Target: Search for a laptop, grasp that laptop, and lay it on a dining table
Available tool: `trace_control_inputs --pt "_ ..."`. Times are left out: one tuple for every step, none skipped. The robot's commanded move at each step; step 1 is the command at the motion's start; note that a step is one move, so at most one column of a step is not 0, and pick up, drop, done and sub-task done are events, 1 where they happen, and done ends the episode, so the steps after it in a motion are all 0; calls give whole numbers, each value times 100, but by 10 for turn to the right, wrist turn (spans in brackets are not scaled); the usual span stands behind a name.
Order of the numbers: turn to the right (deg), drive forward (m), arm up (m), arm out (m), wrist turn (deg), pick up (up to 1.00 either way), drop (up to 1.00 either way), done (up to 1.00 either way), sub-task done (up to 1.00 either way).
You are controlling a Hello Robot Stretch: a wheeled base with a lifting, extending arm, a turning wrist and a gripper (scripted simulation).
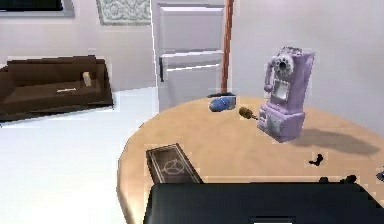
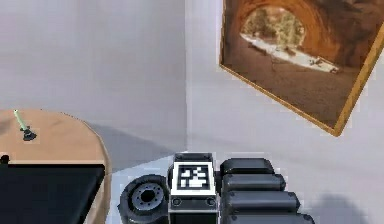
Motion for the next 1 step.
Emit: trace_control_inputs --pt "450 0 0 0 0 0 0 0 0"
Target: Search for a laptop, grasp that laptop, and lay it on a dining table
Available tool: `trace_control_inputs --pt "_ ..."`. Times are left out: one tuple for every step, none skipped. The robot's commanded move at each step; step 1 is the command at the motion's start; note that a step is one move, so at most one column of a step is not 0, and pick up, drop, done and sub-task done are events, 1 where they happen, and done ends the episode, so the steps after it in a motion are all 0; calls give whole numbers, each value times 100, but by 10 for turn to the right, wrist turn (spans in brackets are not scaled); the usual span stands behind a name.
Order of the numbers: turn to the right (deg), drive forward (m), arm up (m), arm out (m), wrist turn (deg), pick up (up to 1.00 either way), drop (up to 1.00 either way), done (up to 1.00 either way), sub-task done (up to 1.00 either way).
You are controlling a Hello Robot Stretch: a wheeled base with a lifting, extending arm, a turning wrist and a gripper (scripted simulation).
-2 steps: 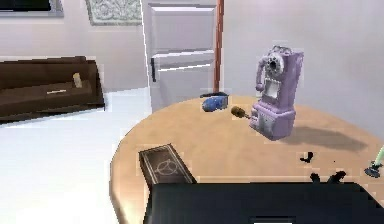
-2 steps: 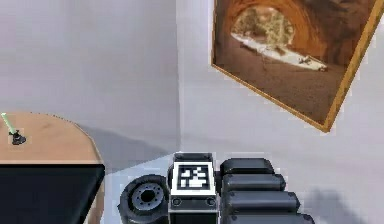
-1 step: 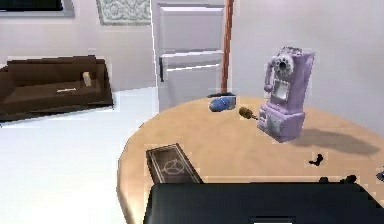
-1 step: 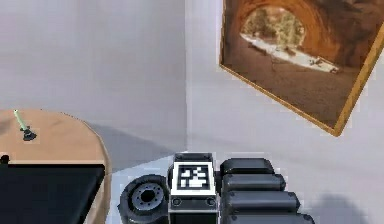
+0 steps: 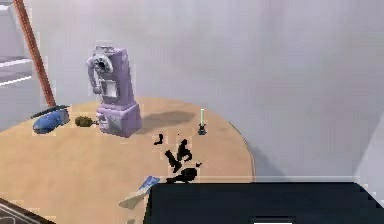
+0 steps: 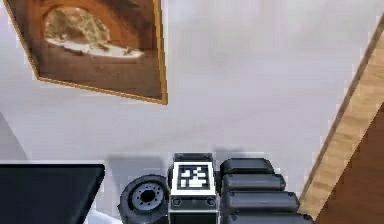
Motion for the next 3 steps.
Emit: trace_control_inputs --pt "450 0 0 0 0 0 0 0 0" --pt "60 0 0 0 0 0 0 0 0" --pt "0 25 0 0 0 0 0 0 0"
